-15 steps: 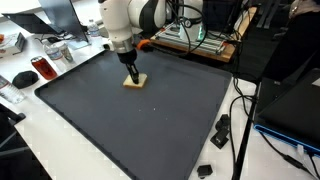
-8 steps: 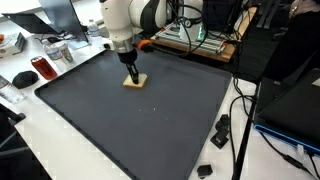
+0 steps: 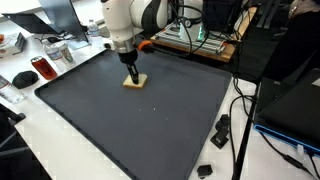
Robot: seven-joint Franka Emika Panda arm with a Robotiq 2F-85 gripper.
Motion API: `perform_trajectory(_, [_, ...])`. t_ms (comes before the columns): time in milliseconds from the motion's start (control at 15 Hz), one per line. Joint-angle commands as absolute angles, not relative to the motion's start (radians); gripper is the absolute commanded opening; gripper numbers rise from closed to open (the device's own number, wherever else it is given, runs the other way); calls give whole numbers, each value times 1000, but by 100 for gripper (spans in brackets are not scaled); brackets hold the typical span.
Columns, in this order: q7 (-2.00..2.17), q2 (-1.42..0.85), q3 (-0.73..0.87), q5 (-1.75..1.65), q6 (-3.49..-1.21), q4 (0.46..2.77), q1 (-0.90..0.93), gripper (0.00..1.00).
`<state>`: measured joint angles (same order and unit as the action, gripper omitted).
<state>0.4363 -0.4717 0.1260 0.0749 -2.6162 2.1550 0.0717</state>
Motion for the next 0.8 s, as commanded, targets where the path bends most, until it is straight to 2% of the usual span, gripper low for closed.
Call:
perform_trajectory(0, [443,-601,121,70,-2644,2119,77,5])
perform_trajectory(267, [441,-601,118,75,-2655,2122,76,5])
perform_trajectory(333, [512,-614,163,29,-2715,2125,117,5])
perform_trajectory(733, [500,-612,159,8,-2696,2125,125,5])
